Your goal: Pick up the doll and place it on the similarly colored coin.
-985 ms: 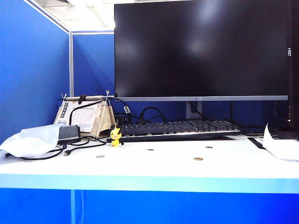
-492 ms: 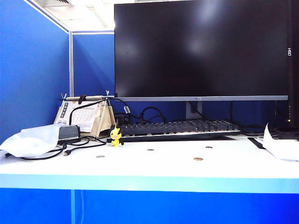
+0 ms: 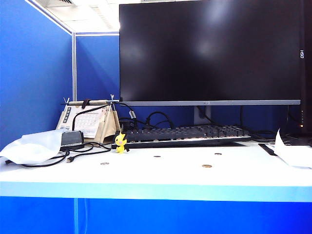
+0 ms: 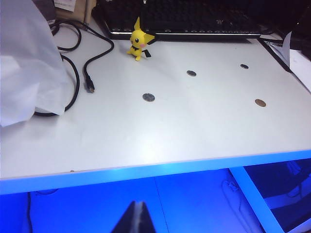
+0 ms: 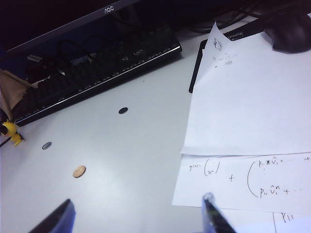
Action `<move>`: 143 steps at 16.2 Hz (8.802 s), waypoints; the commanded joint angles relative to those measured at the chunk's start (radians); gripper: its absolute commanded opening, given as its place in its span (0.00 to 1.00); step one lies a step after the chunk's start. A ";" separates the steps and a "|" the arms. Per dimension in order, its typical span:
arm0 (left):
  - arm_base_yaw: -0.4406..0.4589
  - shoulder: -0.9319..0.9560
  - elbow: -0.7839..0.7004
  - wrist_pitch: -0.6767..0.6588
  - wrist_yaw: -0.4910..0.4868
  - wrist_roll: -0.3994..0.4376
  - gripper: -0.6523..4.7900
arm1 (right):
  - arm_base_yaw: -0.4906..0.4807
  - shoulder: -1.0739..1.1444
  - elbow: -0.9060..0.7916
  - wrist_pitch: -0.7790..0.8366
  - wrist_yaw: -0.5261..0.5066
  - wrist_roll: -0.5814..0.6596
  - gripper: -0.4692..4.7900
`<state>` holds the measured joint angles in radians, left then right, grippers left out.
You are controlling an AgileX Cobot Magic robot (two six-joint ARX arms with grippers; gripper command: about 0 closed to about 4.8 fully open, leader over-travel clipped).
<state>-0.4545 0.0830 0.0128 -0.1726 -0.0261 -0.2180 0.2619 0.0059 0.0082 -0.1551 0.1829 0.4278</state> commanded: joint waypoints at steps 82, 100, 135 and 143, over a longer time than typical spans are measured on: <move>-0.406 2.073 1.329 0.889 -1.073 0.087 0.27 | -0.039 0.644 0.351 0.418 -0.581 -0.293 0.83; -0.372 2.073 1.328 0.797 -0.942 -0.060 0.28 | -0.039 0.669 0.351 0.369 -0.543 -0.298 0.83; -0.171 2.122 1.331 0.720 -0.692 -0.021 1.00 | 0.004 0.671 0.328 0.362 -0.524 -0.298 0.83; -0.160 2.146 1.331 0.720 -0.661 -0.025 1.00 | 0.004 0.693 0.328 0.369 -0.522 -0.297 0.83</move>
<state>-0.6147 2.2326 1.3396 0.5385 -0.6907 -0.2436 0.2661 0.6991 0.3302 0.1963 -0.3401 0.1307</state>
